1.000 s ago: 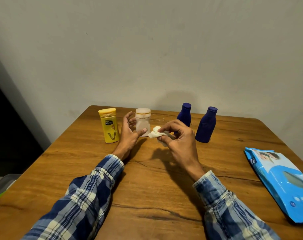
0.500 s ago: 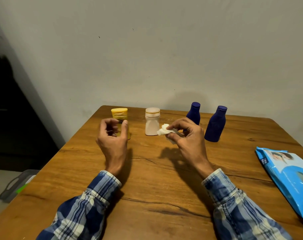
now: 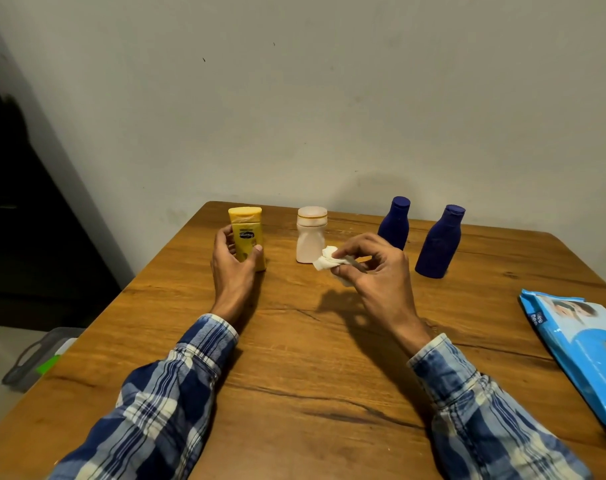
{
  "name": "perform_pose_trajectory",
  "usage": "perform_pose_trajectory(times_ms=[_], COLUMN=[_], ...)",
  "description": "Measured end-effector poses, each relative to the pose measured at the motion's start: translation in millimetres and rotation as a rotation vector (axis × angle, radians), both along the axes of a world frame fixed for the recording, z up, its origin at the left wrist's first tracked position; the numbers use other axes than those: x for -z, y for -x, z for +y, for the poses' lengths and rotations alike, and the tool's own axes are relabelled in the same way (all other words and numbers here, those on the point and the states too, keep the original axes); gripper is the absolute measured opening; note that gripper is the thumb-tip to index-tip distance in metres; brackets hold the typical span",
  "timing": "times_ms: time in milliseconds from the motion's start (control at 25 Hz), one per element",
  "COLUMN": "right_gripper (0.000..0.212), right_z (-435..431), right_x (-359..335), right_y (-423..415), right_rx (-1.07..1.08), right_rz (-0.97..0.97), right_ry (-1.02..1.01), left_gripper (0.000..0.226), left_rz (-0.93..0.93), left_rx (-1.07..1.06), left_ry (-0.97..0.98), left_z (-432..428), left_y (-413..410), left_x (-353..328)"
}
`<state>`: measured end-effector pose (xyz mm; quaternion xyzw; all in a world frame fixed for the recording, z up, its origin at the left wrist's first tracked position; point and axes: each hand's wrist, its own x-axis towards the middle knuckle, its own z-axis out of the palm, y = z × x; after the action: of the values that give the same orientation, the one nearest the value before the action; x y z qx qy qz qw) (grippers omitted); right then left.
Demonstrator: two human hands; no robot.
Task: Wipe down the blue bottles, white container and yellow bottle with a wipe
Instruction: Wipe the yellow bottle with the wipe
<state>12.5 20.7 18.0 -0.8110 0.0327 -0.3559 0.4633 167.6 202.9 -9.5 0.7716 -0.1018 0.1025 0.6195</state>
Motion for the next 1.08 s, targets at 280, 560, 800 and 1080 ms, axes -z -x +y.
perform_pose_trajectory(times_ms=[280, 560, 800, 1080], right_gripper=[0.019, 0.022, 0.028, 0.027], right_z=[0.8, 0.2, 11.8, 13.7], right_x=[-1.0, -11.4, -8.1, -15.1], right_y=[0.8, 5.6, 5.8, 8.6], right_rx=[0.007, 0.083, 0.084, 0.206], right_rz=[-0.023, -0.179, -0.169, -0.198], right_ry=[-0.019, -0.008, 0.346, 0.378], left_gripper=[0.035, 0.042, 0.054, 0.063], left_rz=[0.003, 0.22, 0.12, 0.239], left_rx=[0.157, 0.651, 0.802, 0.857], left_ry=[0.118, 0.329, 0.298, 0.349], left_z=[-7.4, -26.7, -41.8, -46.7], left_y=[14.5, 63.2, 75.6, 90.0], left_x=[-5.3, -12.1, -10.5, -7.5])
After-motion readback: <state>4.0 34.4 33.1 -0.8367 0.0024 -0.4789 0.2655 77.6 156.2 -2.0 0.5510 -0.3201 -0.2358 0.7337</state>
